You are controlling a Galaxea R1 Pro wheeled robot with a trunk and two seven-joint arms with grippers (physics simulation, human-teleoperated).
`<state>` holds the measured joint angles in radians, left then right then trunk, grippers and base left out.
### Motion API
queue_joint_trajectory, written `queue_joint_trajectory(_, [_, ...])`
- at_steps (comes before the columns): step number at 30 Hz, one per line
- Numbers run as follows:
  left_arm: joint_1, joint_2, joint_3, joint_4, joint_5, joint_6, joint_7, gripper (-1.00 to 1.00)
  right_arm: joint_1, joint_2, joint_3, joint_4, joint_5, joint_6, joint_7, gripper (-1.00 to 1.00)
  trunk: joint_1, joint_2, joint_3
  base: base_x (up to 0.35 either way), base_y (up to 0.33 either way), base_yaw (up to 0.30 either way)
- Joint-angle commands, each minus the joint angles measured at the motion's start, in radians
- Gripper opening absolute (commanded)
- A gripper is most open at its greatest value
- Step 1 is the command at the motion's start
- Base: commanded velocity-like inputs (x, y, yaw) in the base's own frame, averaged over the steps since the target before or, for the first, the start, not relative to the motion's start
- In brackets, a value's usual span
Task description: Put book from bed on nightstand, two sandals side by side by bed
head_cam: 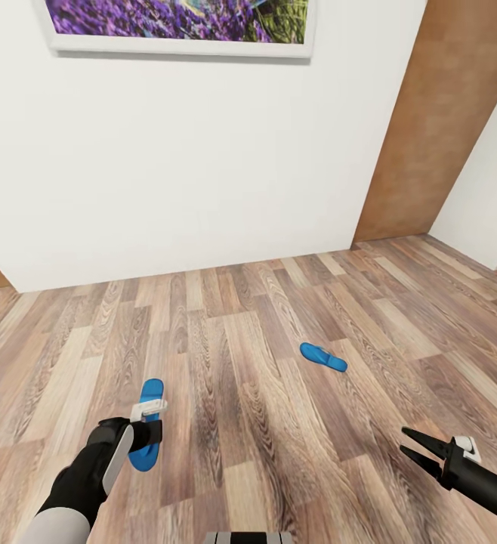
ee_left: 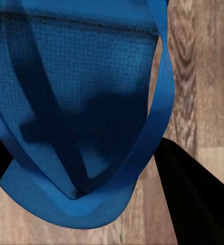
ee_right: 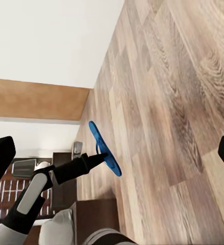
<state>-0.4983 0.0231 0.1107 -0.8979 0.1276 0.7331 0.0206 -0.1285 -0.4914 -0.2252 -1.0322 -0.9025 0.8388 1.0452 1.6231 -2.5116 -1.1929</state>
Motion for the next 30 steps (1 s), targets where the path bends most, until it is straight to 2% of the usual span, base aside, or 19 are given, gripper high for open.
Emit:
queue_joint_trajectory(1, [0.0,0.0,0.001,-0.001,0.007,0.005,-0.001,-1.0,0.0,0.0,0.0,0.0,-0.001,0.004,0.001,1.0,-0.001,0.0,0.003,0.0,0.0,0.0])
queue_joint_trajectory(8, [0.003,-0.001,0.001,-0.001,0.009,-0.03,-0.009,-1.0,0.0,0.001,0.0,0.0,0.005,0.0,-0.001,1.0,-0.004,0.002,0.03,0.0,0.0,0.0])
queue_joint_trajectory(12, [0.008,-0.001,0.001,-0.001,0.009,-0.054,-0.071,-1.0,0.0,0.006,0.003,0.008,0.009,-0.007,-0.005,1.0,-0.006,0.003,0.046,0.0,0.0,0.0])
queue_joint_trajectory(14, [0.01,0.0,0.002,-0.001,0.008,-0.062,-0.118,-1.0,0.0,0.008,0.003,0.02,0.028,-0.011,-0.007,1.0,-0.006,0.003,0.053,0.0,0.0,0.0])
queue_joint_trajectory(16, [0.011,0.0,0.002,0.0,0.008,-0.076,-0.166,-1.0,0.001,0.009,0.005,0.049,0.08,-0.023,-0.007,1.0,-0.007,0.003,0.061,0.0,0.0,0.0])
queue_joint_trajectory(18, [0.014,0.002,0.003,0.017,0.007,-0.112,-0.212,-1.0,0.001,0.01,0.005,0.108,0.184,-0.069,-0.005,1.0,-0.008,0.004,0.069,0.0,0.0,0.0])
queue_joint_trajectory(19, [0.015,0.002,0.003,0.027,0.007,-0.123,-0.221,-1.0,0.001,0.01,0.005,0.123,0.21,-0.087,-0.004,1.0,-0.009,0.004,0.073,0.0,0.0,0.0])
queue_joint_trajectory(21, [0.017,0.006,0.004,0.092,0.006,-0.171,-0.261,-1.0,0.001,0.011,0.006,0.176,0.3,-0.17,-0.004,1.0,-0.01,0.005,0.081,0.0,0.0,0.0])
queue_joint_trajectory(23, [0.017,0.011,0.005,0.166,0.003,-0.211,-0.307,-1.0,0.001,0.014,0.007,0.219,0.348,-0.244,-0.004,1.0,-0.01,0.005,0.088,0.0,0.0,0.0])
queue_joint_trajectory(24, [0.018,0.021,0.005,0.277,-0.001,-0.289,-0.381,-1.0,0.001,0.034,0.009,0.303,0.397,-0.349,-0.005,1.0,-0.011,0.005,0.092,0.0,0.0,0.0])
queue_joint_trajectory(26, [0.018,0.028,0.003,0.373,-0.003,-0.388,-0.446,-1.0,0.001,0.052,0.01,0.384,0.438,-0.437,-0.005,1.0,-0.012,0.006,0.1,0.0,0.0,0.0])
queue_joint_trajectory(27, [0.018,0.031,0.002,0.437,-0.004,-0.459,-0.475,-1.0,0.001,0.06,0.01,0.427,0.464,-0.479,-0.008,1.0,-0.012,0.006,0.104,0.0,0.0,0.0])
queue_joint_trajectory(30, [0.018,0.035,0.0,0.546,-0.005,-0.592,-0.5,-1.0,0.001,0.066,0.01,0.498,0.496,-0.516,-0.012,1.0,-0.014,0.007,0.115,0.0,0.0,0.0])
